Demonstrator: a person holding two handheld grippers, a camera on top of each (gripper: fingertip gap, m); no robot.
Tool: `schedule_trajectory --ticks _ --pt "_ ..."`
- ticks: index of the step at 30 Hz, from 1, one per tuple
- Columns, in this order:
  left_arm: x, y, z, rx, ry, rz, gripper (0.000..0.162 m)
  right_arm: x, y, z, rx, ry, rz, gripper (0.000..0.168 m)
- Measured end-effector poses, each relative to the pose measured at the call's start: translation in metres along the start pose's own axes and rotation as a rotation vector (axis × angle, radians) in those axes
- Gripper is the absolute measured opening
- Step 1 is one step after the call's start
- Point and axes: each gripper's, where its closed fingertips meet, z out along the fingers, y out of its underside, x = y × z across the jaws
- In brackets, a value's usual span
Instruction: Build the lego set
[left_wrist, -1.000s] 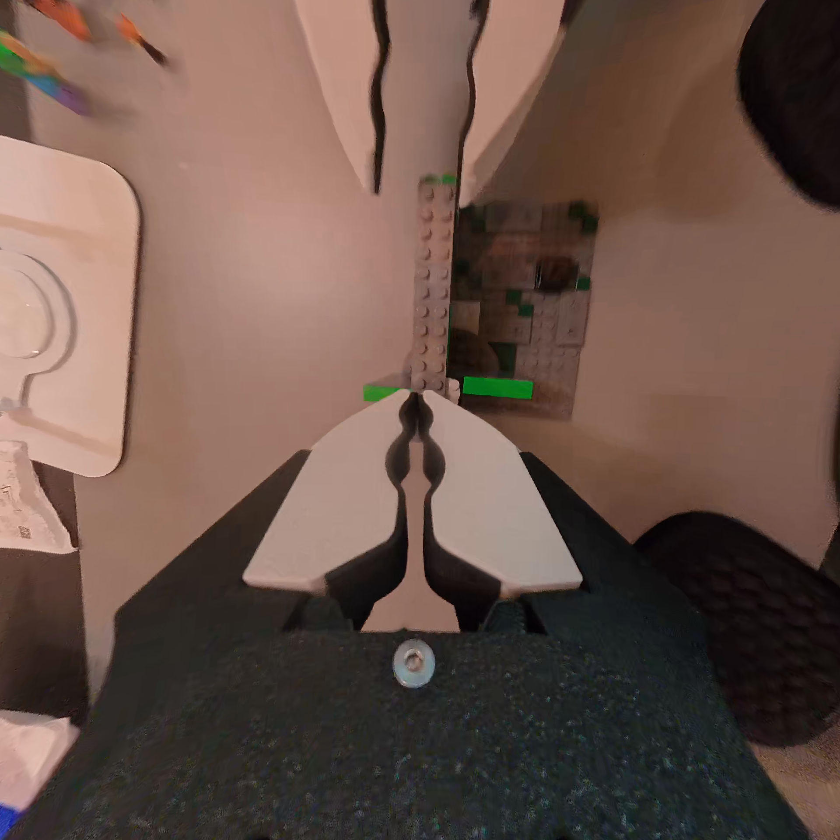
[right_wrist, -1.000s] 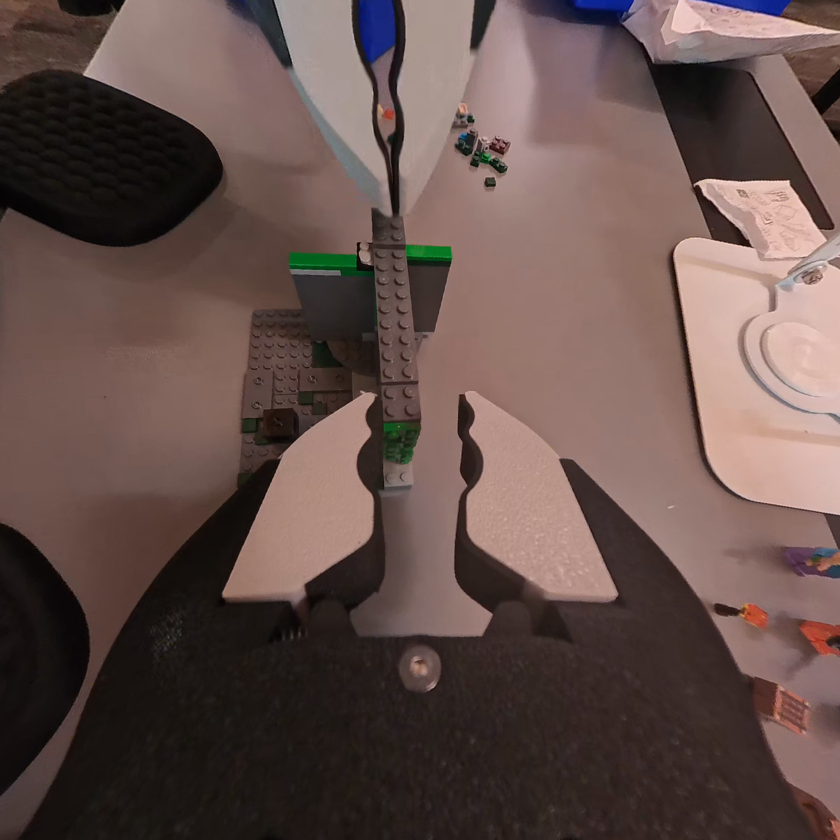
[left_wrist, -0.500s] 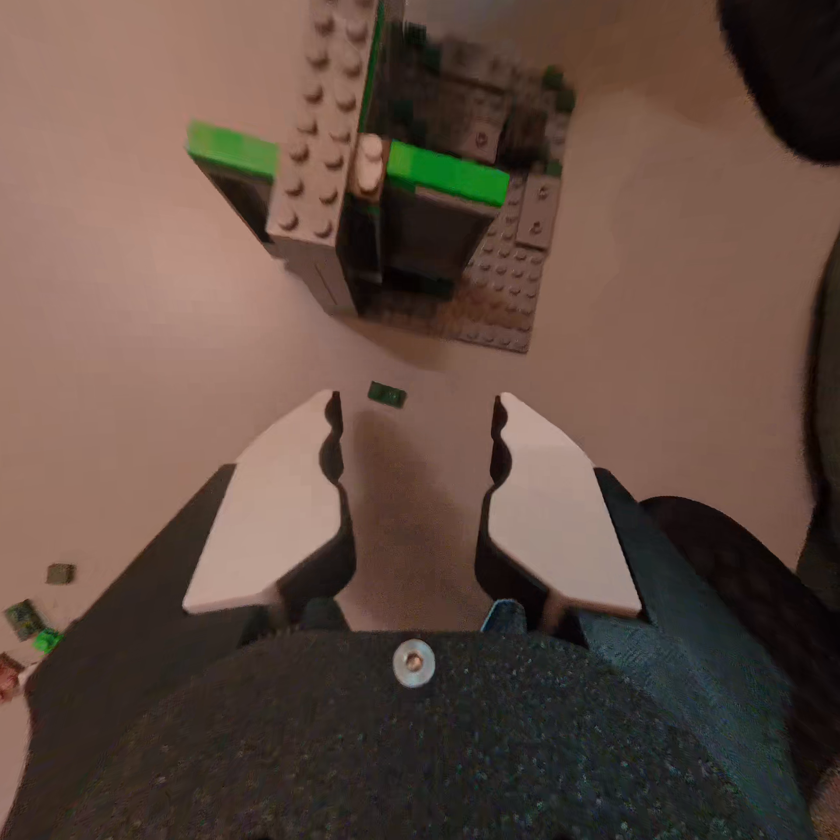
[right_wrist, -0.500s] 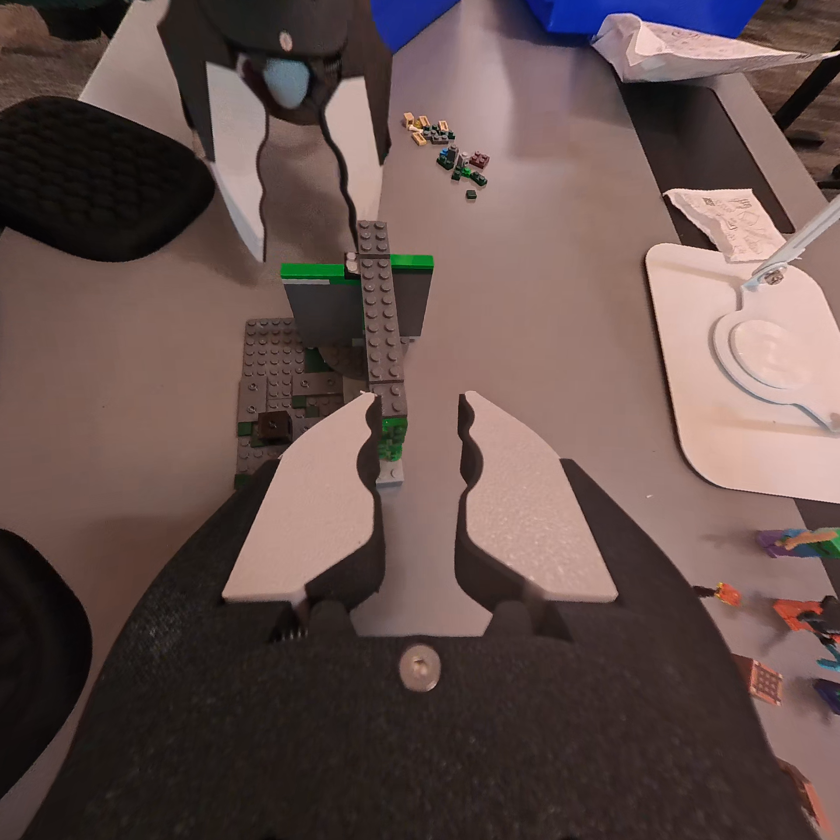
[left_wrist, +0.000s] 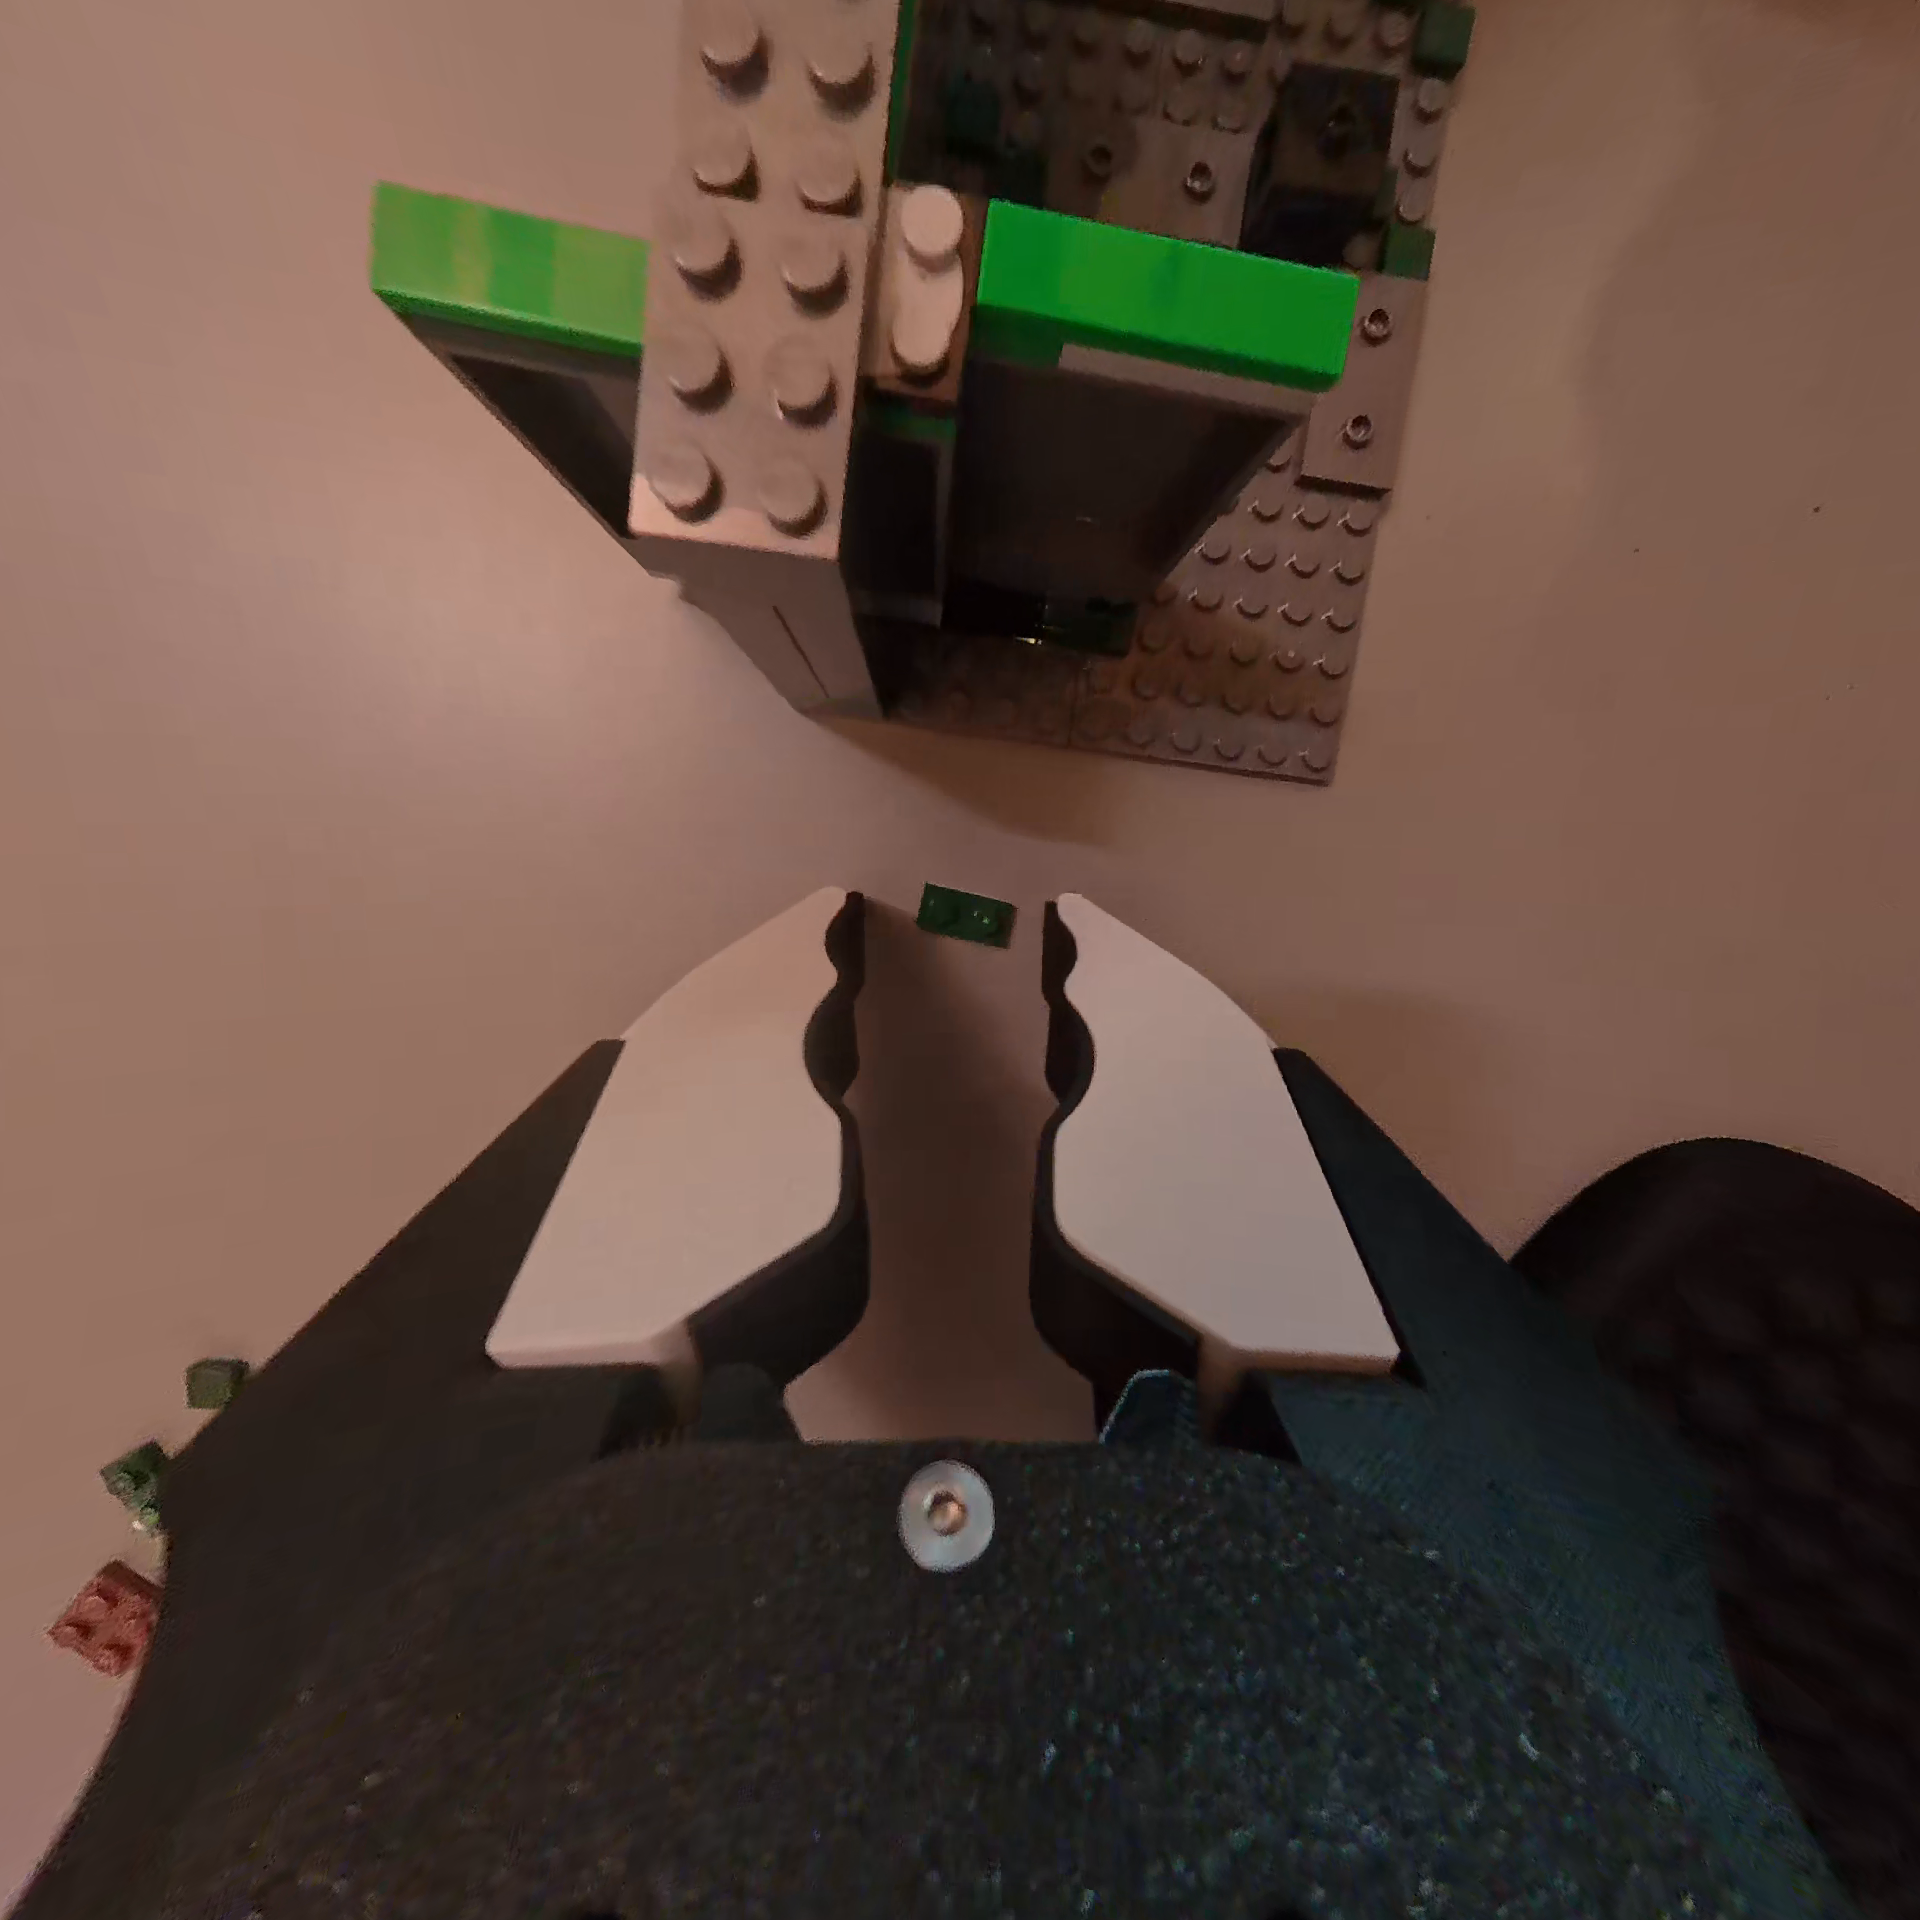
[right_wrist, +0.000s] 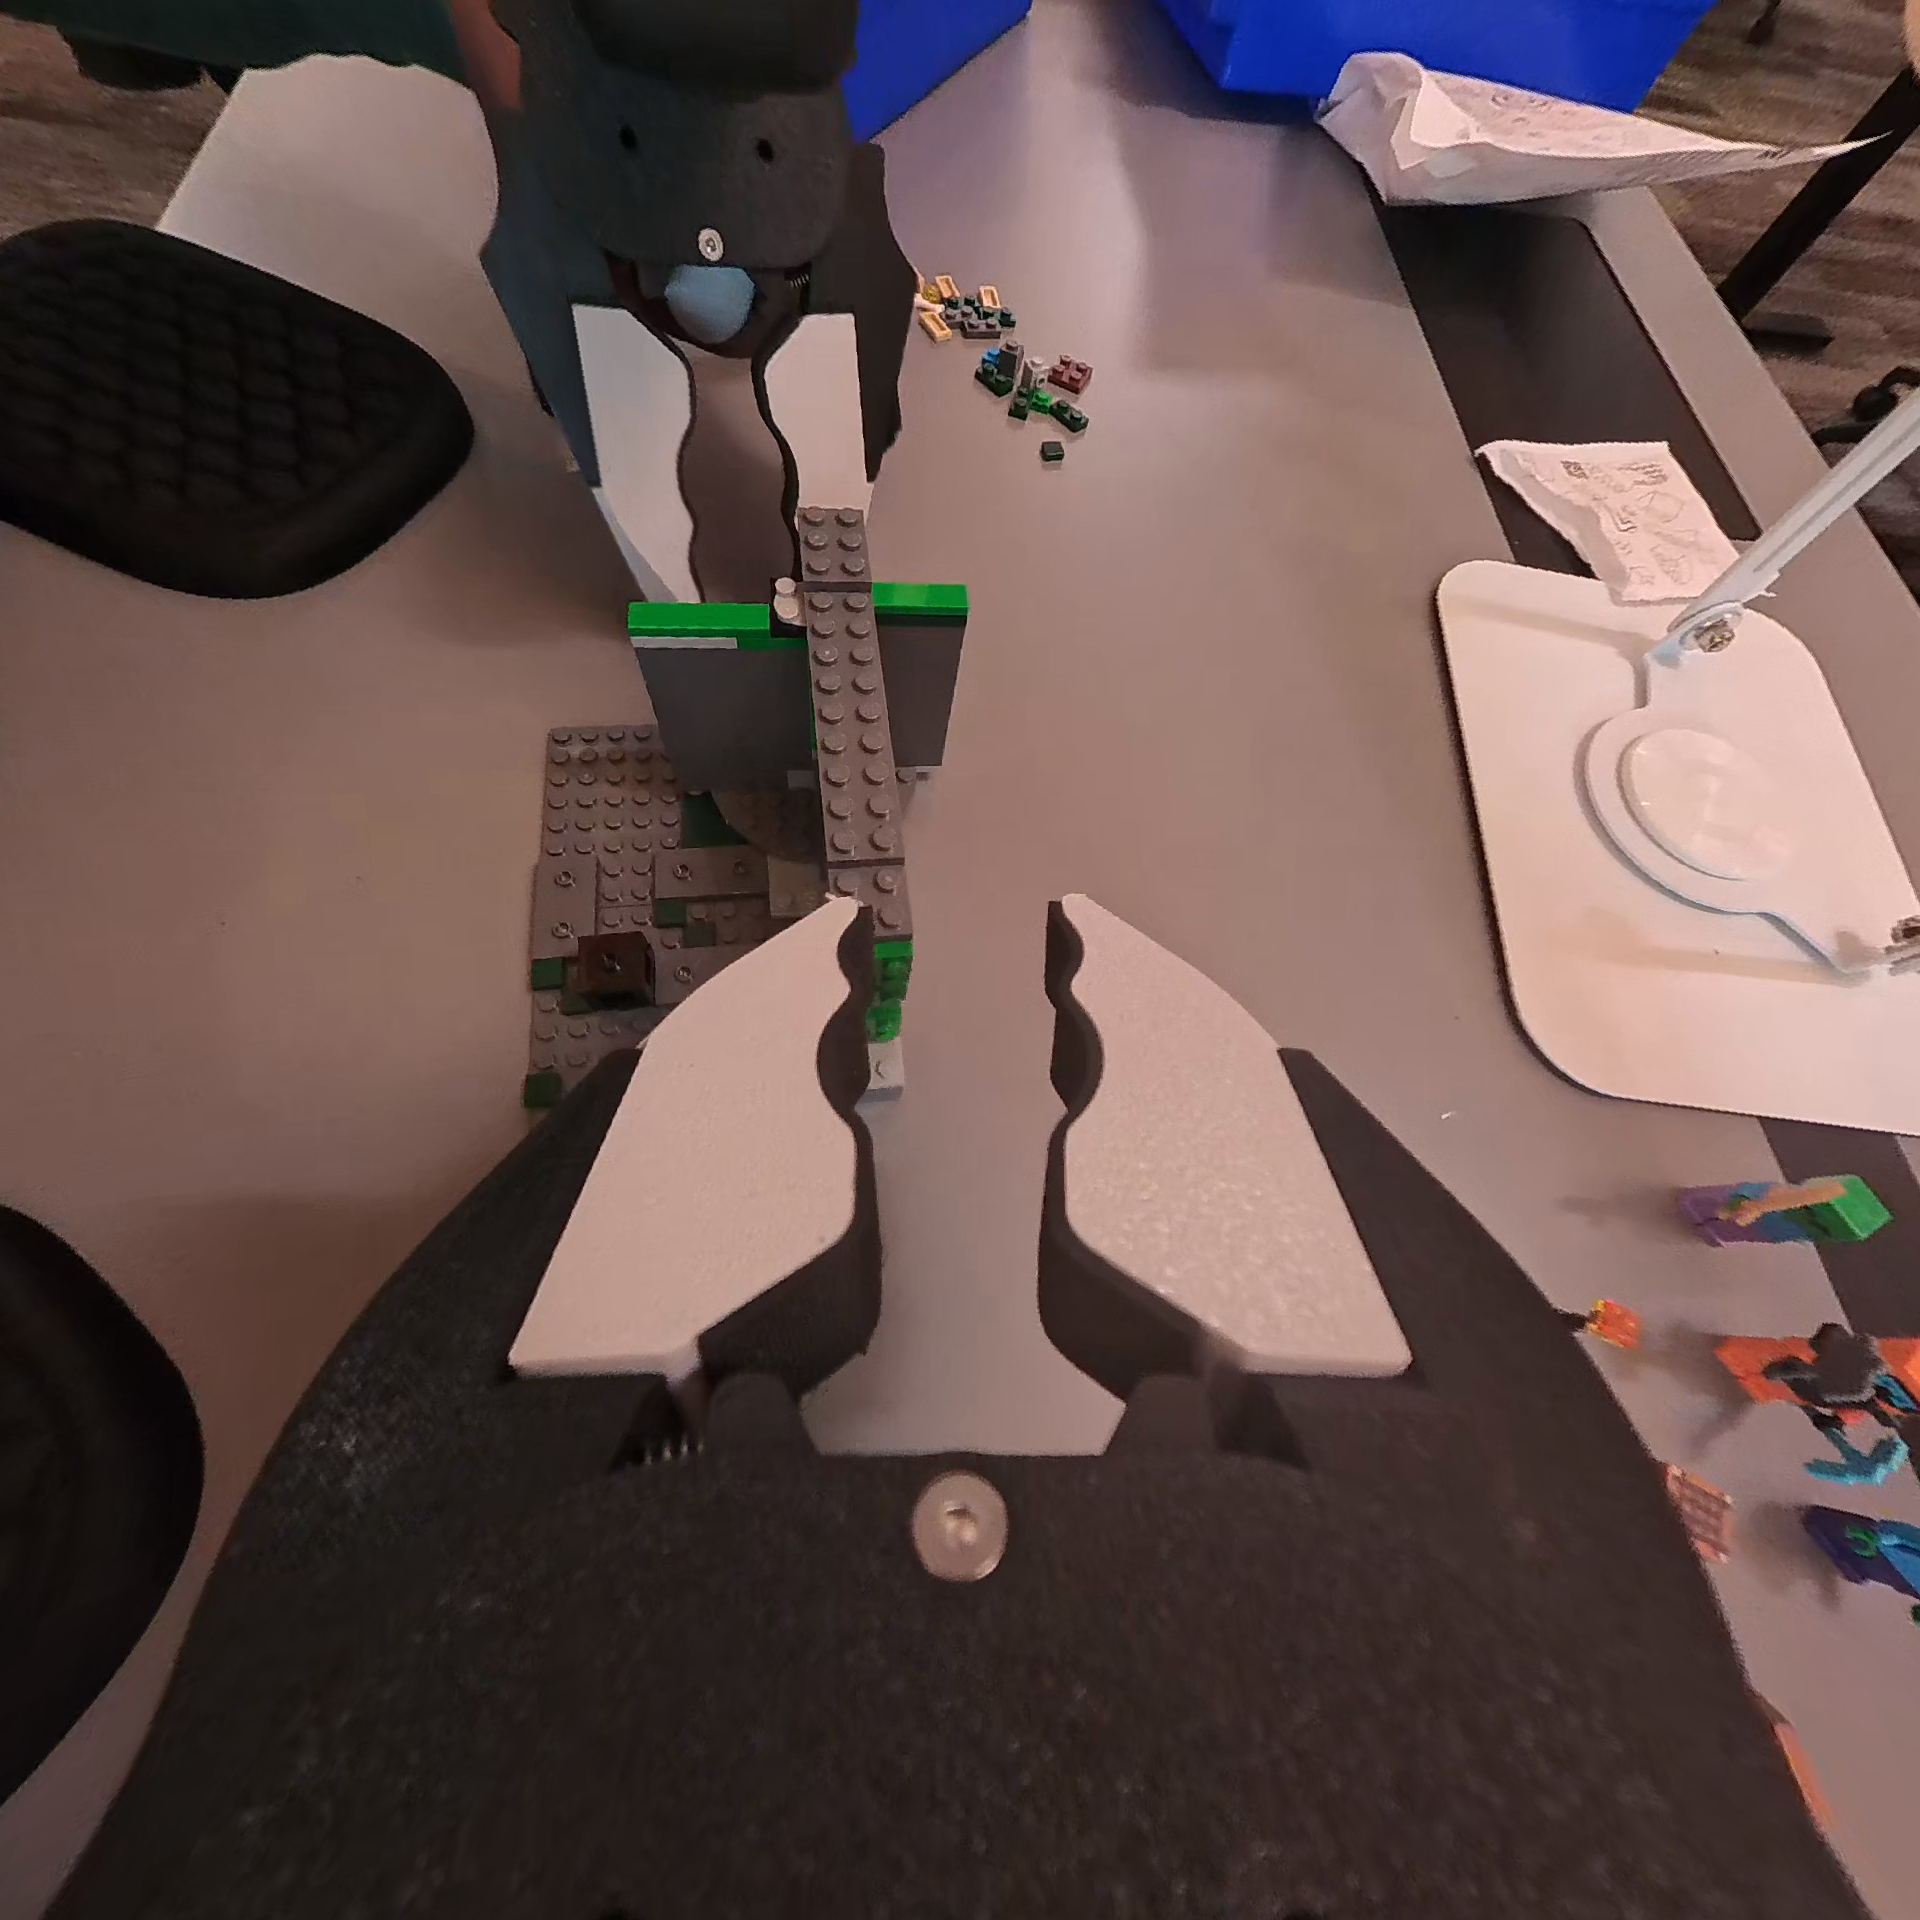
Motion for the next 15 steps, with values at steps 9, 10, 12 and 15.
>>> schedule_trajectory --ticks 9,10,12,15 --pt "0.000 0.001 0.000 -0.009 -0.052 0.056 0.015 0.001 0.000 -0.001 -0.002 0.004 0.000 0.030" --pt "0.001 0.001 0.000 -0.011 -0.054 0.057 0.016 0.000 0.000 -0.001 -0.002 0.004 -0.002 0.030" --pt "0.004 0.000 -0.004 0.004 -0.047 0.048 0.015 0.000 -0.001 -0.001 -0.002 0.004 -0.005 0.030" --pt "0.003 -0.009 -0.020 0.040 -0.062 0.033 0.015 -0.001 -0.002 -0.001 0.000 0.003 -0.007 0.030"
